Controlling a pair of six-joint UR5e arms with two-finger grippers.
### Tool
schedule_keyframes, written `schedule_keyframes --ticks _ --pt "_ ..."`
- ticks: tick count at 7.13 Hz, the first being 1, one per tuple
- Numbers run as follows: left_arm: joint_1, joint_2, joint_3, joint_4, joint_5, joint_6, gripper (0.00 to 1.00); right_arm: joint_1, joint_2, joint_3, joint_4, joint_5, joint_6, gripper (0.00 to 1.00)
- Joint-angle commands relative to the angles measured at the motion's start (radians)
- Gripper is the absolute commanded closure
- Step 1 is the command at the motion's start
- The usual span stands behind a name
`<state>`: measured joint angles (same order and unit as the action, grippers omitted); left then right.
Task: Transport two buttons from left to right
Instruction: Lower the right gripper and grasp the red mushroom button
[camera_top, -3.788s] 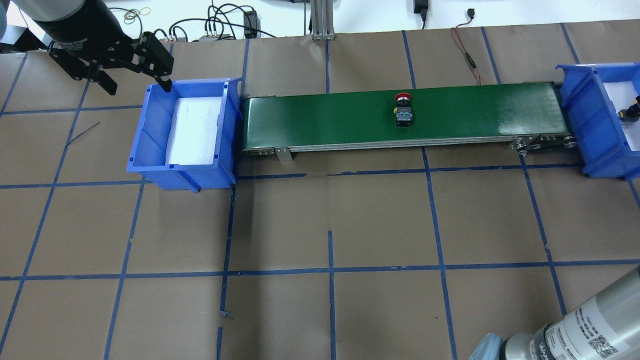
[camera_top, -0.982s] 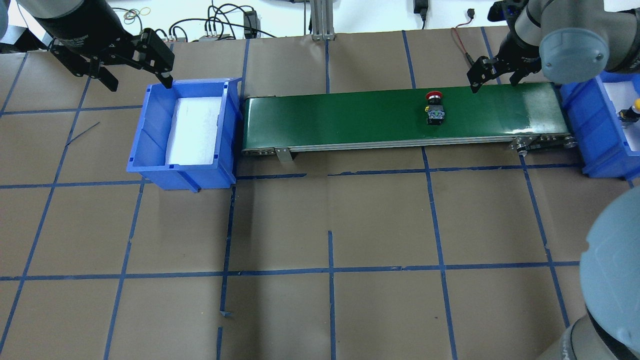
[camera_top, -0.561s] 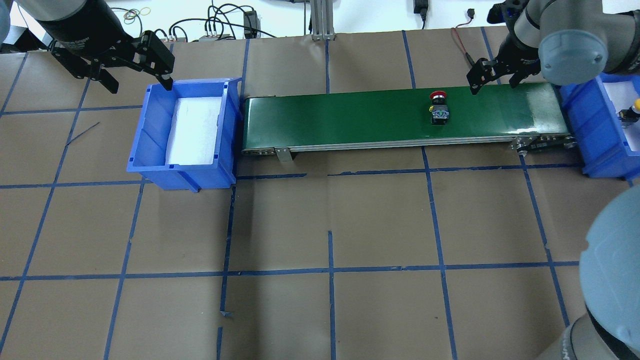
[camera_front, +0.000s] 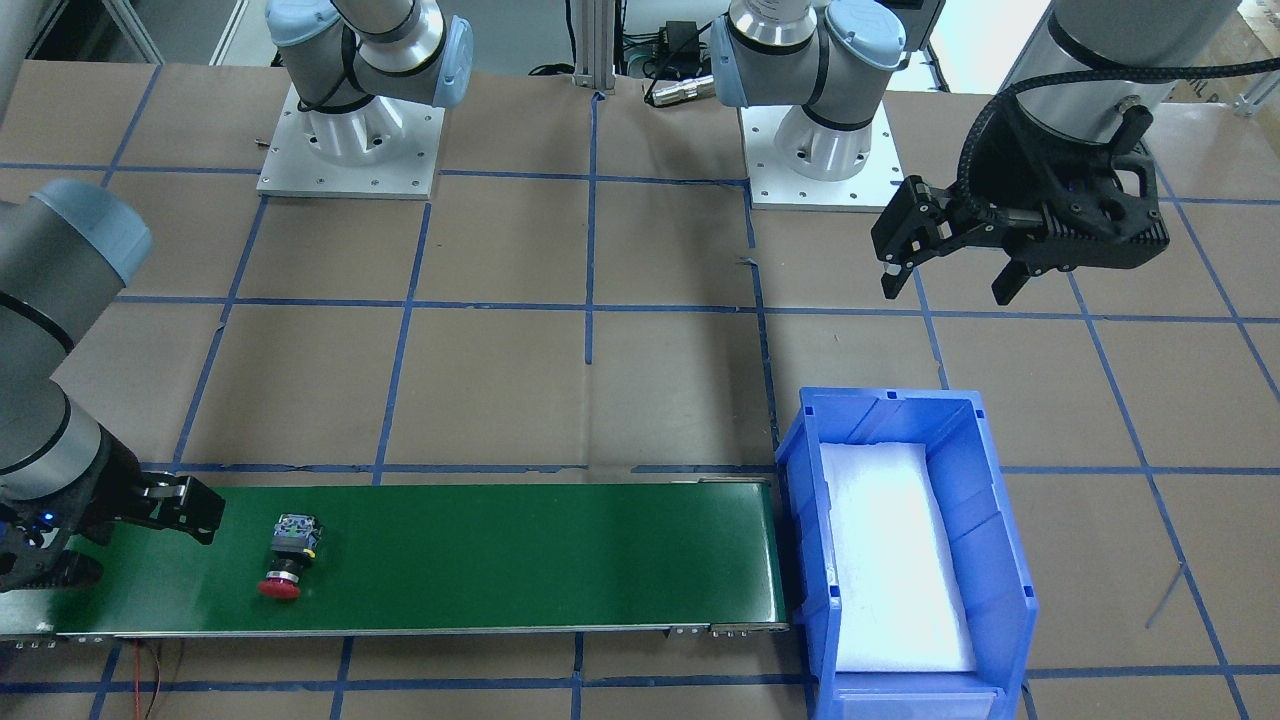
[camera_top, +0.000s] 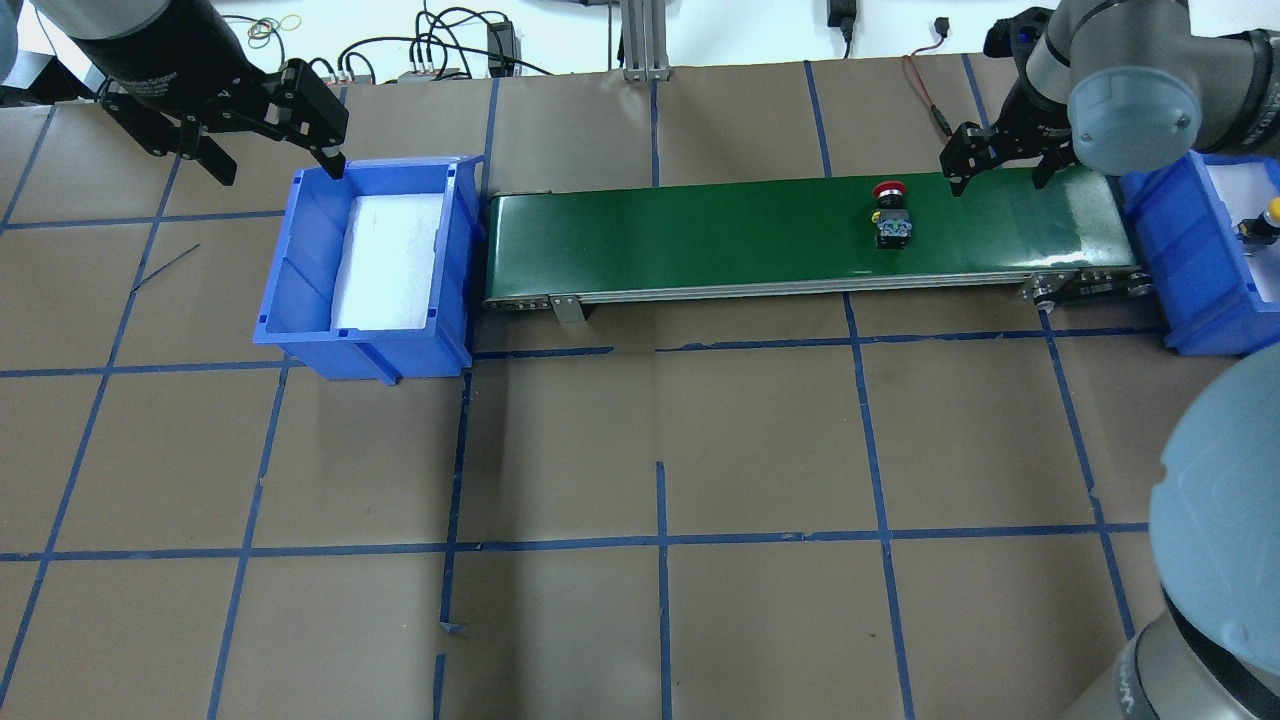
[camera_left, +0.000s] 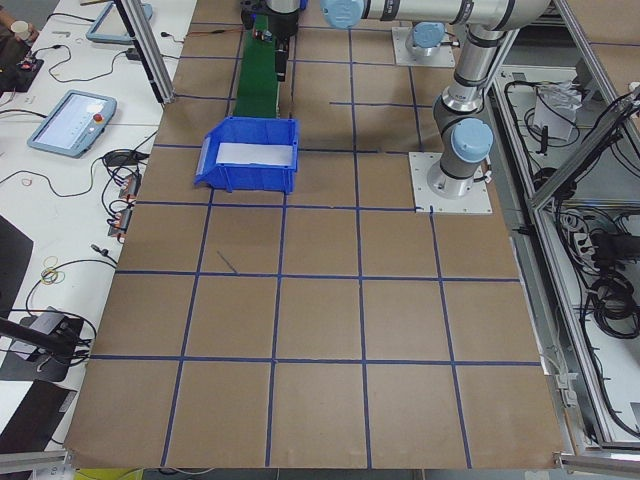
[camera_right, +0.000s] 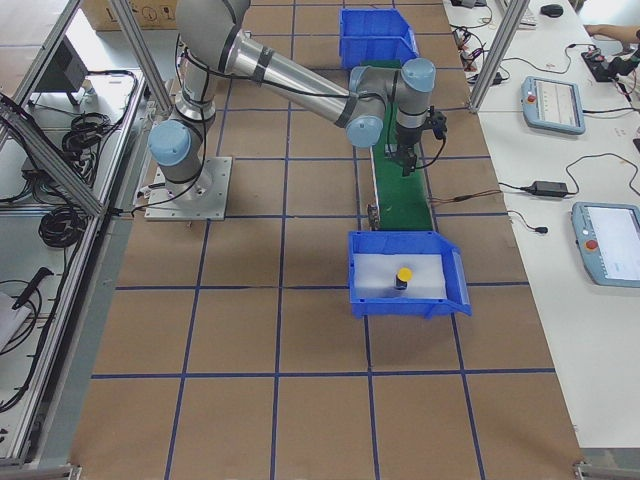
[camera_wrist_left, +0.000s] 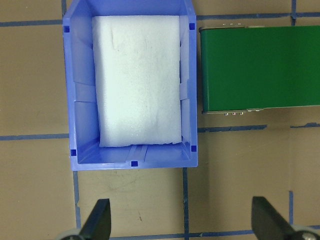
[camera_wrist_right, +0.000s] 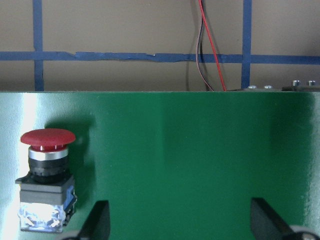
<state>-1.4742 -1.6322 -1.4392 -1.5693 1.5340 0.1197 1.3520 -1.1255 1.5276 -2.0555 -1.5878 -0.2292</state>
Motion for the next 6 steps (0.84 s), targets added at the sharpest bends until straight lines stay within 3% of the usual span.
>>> schedule_keyframes --ticks 1,6 --pt "0.000 0.000 0.000 0.000 0.000 0.000 0.00 0.039 0.007 0.000 0.000 0.011 0.039 0.00" --pt "0.000 0.000 0.000 0.000 0.000 0.000 0.00 0.090 0.062 0.009 -0.021 0.017 0.099 0.02"
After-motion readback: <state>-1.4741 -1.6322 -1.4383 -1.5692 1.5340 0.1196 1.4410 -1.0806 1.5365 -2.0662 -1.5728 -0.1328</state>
